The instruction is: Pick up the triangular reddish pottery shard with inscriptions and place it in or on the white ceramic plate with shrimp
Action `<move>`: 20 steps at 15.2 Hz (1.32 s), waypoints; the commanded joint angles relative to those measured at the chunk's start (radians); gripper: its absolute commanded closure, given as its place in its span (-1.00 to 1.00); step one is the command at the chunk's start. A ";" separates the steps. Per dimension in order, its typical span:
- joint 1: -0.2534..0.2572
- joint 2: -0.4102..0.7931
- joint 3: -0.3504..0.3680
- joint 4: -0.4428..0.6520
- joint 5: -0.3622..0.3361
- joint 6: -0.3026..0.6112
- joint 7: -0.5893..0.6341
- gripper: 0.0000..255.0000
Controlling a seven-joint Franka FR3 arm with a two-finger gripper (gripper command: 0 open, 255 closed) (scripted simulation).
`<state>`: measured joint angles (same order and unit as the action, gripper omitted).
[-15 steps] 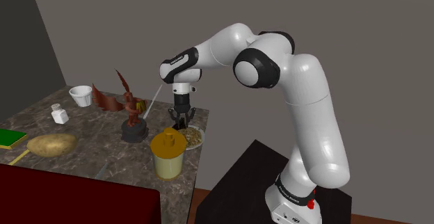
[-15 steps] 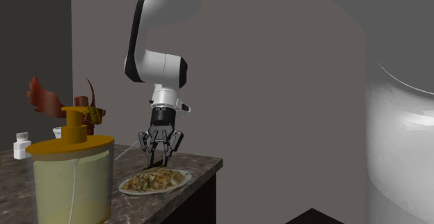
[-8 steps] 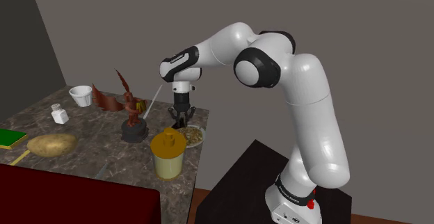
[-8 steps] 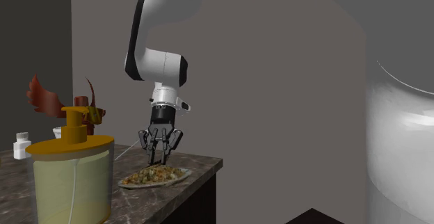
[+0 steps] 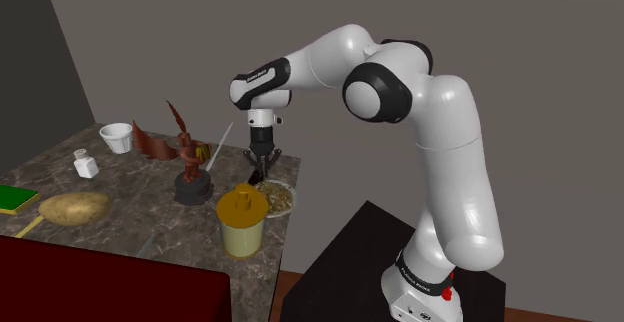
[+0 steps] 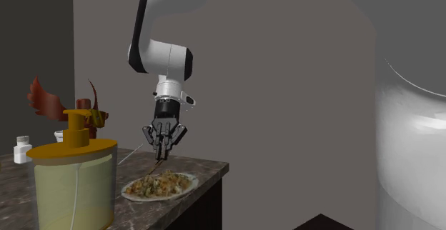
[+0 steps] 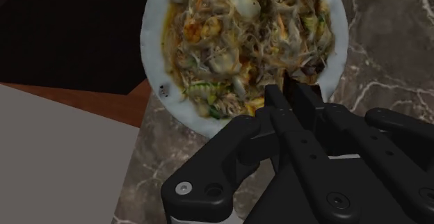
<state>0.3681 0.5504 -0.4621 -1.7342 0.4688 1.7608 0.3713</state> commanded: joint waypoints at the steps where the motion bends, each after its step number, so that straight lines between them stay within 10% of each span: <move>1: 0.002 -0.016 -0.005 0.005 -0.009 -0.020 0.009 1.00; 9: 0.006 -0.058 -0.016 0.027 -0.030 -0.076 0.030 1.00; 10: 0.006 -0.058 -0.016 0.027 -0.030 -0.076 0.030 -1.00; 13: -0.070 -0.210 -0.015 -0.302 0.248 0.287 -0.216 -1.00; 16: -0.207 -0.229 0.050 -0.478 0.701 0.453 -0.629 -1.00; 20: -0.196 -0.188 0.070 -0.465 0.747 0.474 -0.650 -1.00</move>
<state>0.1723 0.3533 -0.3999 -2.1953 1.1893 2.2230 -0.2594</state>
